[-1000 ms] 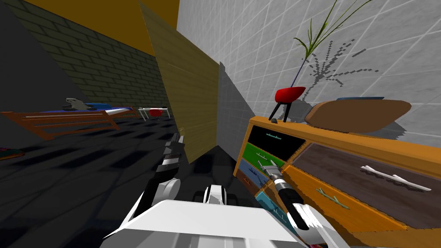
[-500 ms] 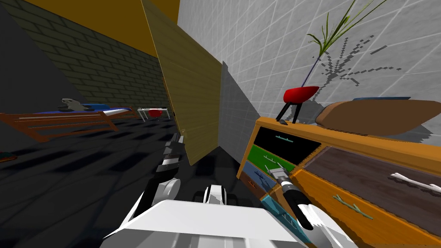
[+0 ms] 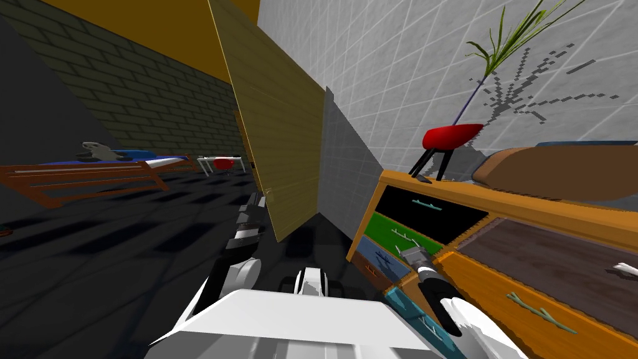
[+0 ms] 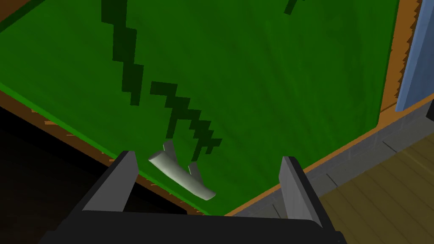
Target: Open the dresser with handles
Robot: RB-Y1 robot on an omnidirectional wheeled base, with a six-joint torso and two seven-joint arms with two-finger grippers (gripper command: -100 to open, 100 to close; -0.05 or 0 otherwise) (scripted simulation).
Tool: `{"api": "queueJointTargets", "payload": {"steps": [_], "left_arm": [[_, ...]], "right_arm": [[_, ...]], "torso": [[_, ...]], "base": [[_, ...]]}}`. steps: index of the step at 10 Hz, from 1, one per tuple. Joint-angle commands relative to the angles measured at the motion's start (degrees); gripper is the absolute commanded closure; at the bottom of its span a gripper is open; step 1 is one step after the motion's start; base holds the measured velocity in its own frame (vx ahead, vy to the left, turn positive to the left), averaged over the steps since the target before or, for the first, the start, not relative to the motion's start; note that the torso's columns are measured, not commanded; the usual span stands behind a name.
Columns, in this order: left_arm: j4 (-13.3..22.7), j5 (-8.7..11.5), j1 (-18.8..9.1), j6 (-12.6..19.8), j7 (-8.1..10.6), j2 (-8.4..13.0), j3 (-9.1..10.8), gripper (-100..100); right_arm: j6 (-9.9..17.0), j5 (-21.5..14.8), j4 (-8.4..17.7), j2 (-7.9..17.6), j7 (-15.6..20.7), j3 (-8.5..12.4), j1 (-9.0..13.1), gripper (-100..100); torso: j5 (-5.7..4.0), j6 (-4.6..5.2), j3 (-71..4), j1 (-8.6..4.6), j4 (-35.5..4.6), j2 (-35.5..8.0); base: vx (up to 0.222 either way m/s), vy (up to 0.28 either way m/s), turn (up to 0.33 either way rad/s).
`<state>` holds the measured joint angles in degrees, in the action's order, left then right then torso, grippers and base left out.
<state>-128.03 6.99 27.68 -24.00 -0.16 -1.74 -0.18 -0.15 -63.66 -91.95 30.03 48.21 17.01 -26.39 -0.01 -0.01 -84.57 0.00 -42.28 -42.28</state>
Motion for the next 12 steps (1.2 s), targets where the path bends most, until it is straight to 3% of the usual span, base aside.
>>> {"api": "queueJointTargets", "payload": {"steps": [1, 6, 10, 11, 12], "left_arm": [[0.0, 0.0, 0.0, 0.0, 0.0, 0.0, 0.0, 0], [0.0, 0.0, 0.0, 0.0, 0.0, 0.0, 0.0, 0], [0.0, 0.0, 0.0, 0.0, 0.0, 0.0, 0.01, 0], [0.0, 0.0, 0.0, 0.0, 0.0, 0.0, 0.01, 0], [0.0, 0.0, 0.0, 0.0, 0.0, 0.0, 0.01, 0]], "right_arm": [[1.9, -4.1, 2.4, 1.6, 3.4, 1.0, 0.1, -100], [5.3, -10.2, 6.0, 4.8, 8.0, 2.4, 0.5, -100], [5.3, -11.3, 6.7, 4.9, 8.4, 2.8, 0.9, -100], [5.3, -11.3, 6.7, 4.9, 8.3, 2.8, 0.8, 100], [4.9, -11.2, 6.1, 5.1, 8.2, 2.9, 0.4, 100]], "torso": [[0.0, 0.01, 0.0, 0.0, 0.0, 0.0], [-0.03, 0.01, 0.0, -0.13, 0.0, -0.1], [-0.01, 0.01, 0.0, -0.07, 0.0, 0.0], [-0.02, 0.01, 0.0, -0.08, 0.0, 0.0], [-0.01, 0.01, 0.0, -0.05, 0.0, 0.0]], "base": [[0.058, 0.139, -0.021], [0.045, 0.104, -0.011], [0.007, 0.029, -0.002], [0.0, 0.0, 0.0], [-0.072, 0.106, -0.053]]}}
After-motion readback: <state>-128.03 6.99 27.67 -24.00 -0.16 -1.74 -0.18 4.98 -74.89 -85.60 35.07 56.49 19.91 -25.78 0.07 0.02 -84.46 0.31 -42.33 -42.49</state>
